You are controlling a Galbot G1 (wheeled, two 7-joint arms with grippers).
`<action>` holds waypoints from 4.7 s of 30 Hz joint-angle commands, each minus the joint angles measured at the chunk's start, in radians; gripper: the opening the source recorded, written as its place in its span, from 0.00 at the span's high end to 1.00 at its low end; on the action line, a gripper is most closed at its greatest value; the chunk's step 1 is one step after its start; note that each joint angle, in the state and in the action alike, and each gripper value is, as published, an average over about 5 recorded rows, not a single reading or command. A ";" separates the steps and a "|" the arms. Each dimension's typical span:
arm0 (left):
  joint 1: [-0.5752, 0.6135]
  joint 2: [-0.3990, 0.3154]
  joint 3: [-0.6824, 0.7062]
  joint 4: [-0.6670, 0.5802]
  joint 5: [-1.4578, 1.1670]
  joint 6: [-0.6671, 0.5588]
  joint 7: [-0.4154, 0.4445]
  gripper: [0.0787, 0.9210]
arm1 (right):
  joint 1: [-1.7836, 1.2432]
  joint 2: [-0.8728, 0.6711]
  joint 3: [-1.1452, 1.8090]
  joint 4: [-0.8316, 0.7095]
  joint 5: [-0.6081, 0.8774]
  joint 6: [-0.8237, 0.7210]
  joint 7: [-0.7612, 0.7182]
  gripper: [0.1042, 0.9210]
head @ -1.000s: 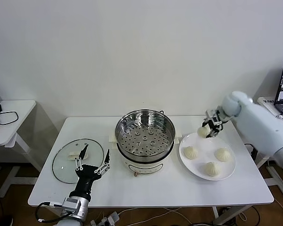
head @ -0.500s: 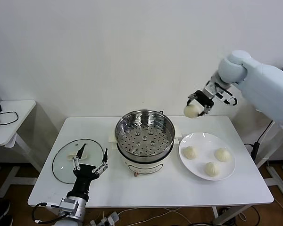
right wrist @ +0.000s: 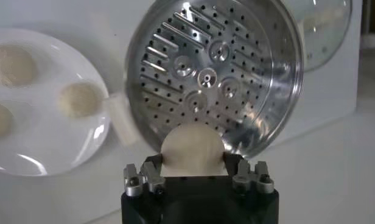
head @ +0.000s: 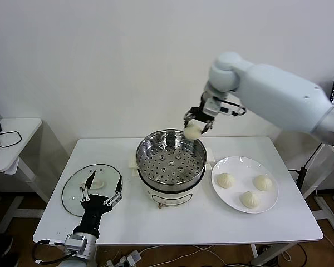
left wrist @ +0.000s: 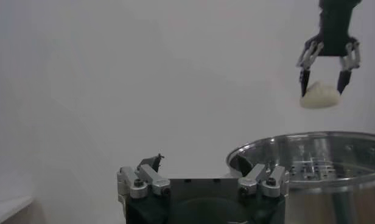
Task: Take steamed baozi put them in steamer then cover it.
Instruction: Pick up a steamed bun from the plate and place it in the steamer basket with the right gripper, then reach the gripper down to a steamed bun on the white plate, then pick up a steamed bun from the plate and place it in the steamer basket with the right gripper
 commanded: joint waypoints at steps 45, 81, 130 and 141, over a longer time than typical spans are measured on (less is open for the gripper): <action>-0.004 -0.003 -0.027 0.010 -0.014 -0.003 0.009 0.12 | 0.089 -0.173 -0.054 0.050 0.367 -0.391 -0.079 0.12; 0.002 -0.009 0.013 0.014 0.016 -0.010 0.003 0.12 | -0.508 -0.308 0.191 -0.062 0.209 -0.853 0.075 0.12; -0.011 -0.009 0.026 0.024 0.020 -0.011 0.003 0.12 | -0.455 -0.356 0.195 -0.027 0.246 -0.872 0.064 0.32; -0.009 0.003 0.031 0.017 0.021 -0.003 0.001 0.12 | 0.053 -0.559 -0.184 0.315 0.538 -1.024 -0.018 0.32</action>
